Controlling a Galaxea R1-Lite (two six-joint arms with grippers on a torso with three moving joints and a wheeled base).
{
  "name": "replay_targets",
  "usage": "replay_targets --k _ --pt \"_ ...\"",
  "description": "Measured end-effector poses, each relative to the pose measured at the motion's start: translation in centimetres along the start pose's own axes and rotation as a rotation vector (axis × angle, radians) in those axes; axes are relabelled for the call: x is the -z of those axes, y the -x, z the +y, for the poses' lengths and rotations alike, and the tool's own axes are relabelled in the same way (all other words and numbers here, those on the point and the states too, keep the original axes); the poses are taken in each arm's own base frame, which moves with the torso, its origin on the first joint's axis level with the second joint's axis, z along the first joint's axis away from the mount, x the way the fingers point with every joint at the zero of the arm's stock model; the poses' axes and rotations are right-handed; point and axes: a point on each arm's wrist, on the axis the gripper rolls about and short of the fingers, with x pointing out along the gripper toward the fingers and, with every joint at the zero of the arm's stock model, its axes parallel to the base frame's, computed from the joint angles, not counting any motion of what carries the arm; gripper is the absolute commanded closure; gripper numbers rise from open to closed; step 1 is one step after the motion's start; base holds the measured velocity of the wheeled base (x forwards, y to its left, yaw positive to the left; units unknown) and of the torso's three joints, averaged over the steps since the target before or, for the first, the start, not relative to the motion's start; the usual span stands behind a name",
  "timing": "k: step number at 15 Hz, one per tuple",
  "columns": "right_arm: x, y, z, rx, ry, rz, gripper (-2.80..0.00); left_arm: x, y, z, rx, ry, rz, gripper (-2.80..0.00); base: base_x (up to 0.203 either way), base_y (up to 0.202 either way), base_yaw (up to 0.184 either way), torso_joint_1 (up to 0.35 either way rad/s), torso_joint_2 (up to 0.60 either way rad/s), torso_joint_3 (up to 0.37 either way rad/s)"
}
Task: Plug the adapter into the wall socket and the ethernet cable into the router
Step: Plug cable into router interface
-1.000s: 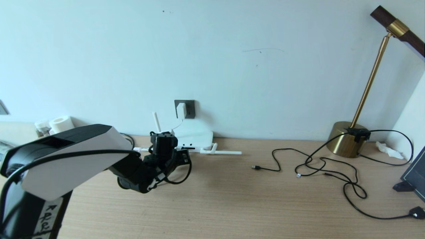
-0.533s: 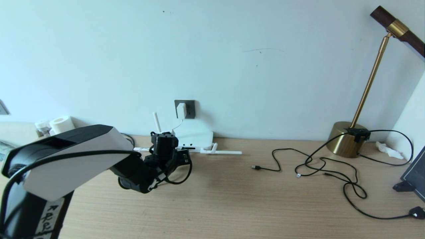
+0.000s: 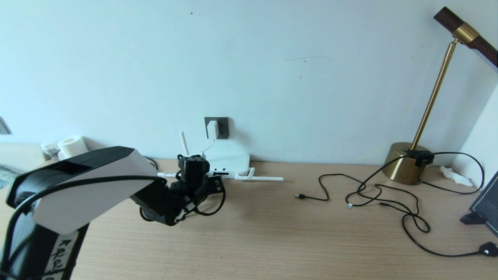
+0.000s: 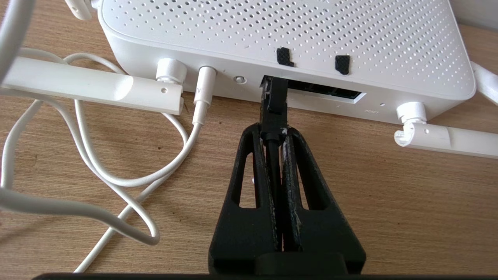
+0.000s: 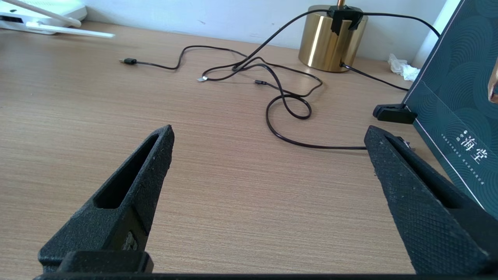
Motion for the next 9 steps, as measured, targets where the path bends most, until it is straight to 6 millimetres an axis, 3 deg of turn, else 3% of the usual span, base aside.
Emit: replay_targets --k 9 --pt "0.00 0.00 0.00 0.000 0.000 0.000 -2.80 -0.25 -0.06 -0.17 0.004 0.002 -0.010 0.00 0.000 0.000 0.000 0.000 0.00 0.000"
